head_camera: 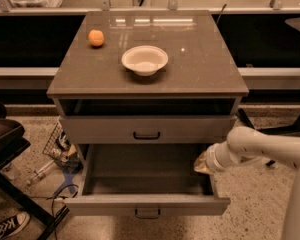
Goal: Open middle drawer
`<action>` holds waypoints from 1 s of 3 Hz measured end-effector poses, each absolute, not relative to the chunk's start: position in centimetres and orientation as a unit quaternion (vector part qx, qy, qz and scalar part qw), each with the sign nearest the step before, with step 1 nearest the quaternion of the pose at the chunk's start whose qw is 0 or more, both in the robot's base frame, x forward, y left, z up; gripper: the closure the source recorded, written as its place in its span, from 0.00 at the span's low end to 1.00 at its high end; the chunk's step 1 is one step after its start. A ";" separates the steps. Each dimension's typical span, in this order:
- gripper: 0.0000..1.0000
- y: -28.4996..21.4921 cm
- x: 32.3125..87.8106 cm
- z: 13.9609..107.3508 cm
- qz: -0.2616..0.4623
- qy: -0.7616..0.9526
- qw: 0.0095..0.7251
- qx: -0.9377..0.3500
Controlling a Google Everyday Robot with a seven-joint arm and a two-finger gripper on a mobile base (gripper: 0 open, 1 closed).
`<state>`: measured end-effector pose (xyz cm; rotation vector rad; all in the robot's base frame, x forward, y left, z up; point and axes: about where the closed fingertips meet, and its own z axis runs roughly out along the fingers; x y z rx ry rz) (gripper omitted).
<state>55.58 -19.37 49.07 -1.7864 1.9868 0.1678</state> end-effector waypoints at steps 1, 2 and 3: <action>1.00 -20.6 51.5 43.6 0.104 0.736 0.241 -0.625; 1.00 -20.5 51.5 43.5 0.105 0.735 0.240 -0.625; 1.00 -18.7 50.8 41.5 0.115 0.736 0.232 -0.625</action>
Offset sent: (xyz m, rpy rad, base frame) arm -0.0305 -0.0078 -0.0427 0.0714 0.0358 -0.0250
